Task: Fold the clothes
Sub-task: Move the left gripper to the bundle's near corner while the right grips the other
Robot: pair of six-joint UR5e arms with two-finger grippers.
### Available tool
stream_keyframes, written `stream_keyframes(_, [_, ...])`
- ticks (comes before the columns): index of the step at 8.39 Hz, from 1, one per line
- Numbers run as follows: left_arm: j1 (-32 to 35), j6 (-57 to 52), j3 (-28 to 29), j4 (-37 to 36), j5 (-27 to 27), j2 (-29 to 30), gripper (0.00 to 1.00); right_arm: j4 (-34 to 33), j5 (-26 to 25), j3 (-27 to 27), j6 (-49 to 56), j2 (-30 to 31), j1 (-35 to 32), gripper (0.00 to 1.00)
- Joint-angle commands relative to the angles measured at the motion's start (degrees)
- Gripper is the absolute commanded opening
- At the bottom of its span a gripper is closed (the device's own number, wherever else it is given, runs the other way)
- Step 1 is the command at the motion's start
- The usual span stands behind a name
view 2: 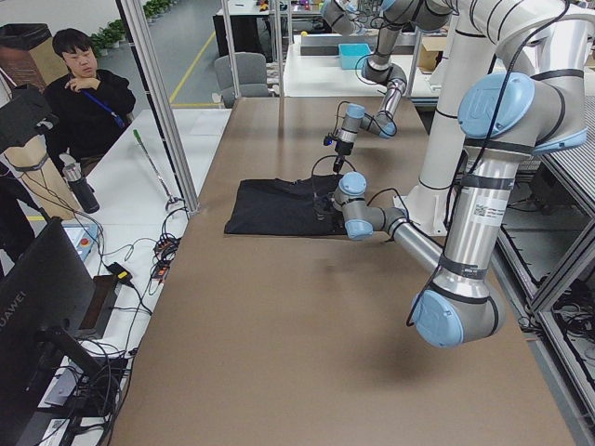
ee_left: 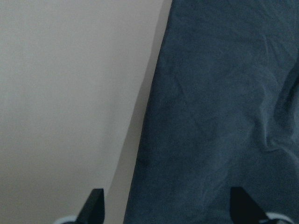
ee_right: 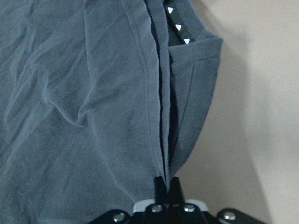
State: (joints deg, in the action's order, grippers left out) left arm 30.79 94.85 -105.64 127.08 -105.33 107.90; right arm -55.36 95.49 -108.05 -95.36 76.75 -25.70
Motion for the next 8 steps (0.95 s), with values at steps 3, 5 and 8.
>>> stream_keyframes(3, [-14.24, 14.55, 0.08, 1.94, 15.4, -2.43, 0.94, -0.01, -0.83, -0.05, 0.0, 0.15, -0.05, 0.0])
stream_keyframes(5, [-16.62, 17.55, 0.43, 1.94, 18.39, -2.43, 0.94, -0.01, -1.44, -0.05, 0.0, 0.15, -0.05, 0.0])
stream_keyframes(8, [-17.08, 19.05, 0.43, 1.94, 20.25, -2.17, 0.9, -0.01, -1.54, -0.05, 0.0, 0.24, -0.05, 0.0])
